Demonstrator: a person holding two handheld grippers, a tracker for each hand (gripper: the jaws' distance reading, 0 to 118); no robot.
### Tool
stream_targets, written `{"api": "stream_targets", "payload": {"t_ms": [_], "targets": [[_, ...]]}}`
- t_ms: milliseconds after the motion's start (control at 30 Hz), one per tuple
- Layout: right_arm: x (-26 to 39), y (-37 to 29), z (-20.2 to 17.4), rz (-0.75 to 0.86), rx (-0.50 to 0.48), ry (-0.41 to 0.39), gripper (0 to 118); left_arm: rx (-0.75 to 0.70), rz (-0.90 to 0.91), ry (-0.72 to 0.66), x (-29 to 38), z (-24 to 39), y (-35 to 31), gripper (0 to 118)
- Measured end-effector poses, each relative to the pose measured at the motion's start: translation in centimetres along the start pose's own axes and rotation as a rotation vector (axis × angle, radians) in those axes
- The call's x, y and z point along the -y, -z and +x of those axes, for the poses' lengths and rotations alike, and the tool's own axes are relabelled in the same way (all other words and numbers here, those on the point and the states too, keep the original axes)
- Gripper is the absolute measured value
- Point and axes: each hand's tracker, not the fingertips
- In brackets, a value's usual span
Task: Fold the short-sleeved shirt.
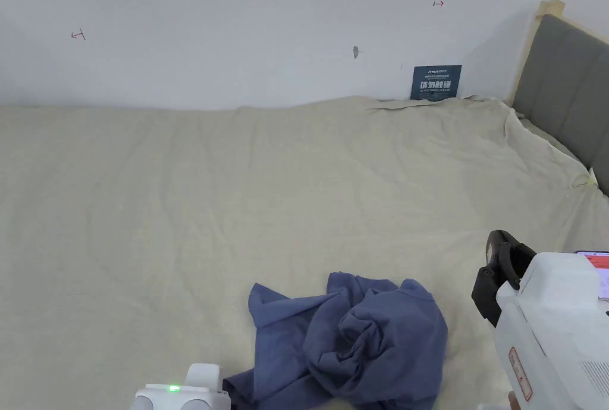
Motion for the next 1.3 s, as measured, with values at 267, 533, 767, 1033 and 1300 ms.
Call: {"api": "stream_targets", "payload": {"t_ms": [267, 533, 767, 1033, 1300], "targets": [[0.5, 2.9, 0.7, -0.069, -0.021, 0.006, 1, 0.110, 0.069, -0.025, -0.1, 0.3, -2.6, 0], [2.8, 12.9, 2.2, -0.369, -0.071, -0.014, 15, 0.182, 0.184, -0.060, -1.5, -1.3, -6.7, 0], [6.4, 20.8, 2.9, -0.603, -0.104, 0.117, 89, 0.220, 0.199, -0.090, -2.5, -1.9, -7.2, 0], [11.0, 24.8, 0.7, -0.870, -0.064, 0.041, 88, 0.229, 0.180, -0.101, -2.9, -2.4, -6.3, 0], [12.9, 24.7, -0.5, -0.965, -0.112, 0.094, 39, 0.230, 0.165, -0.099, -2.8, -2.7, -5.9, 0]]}}
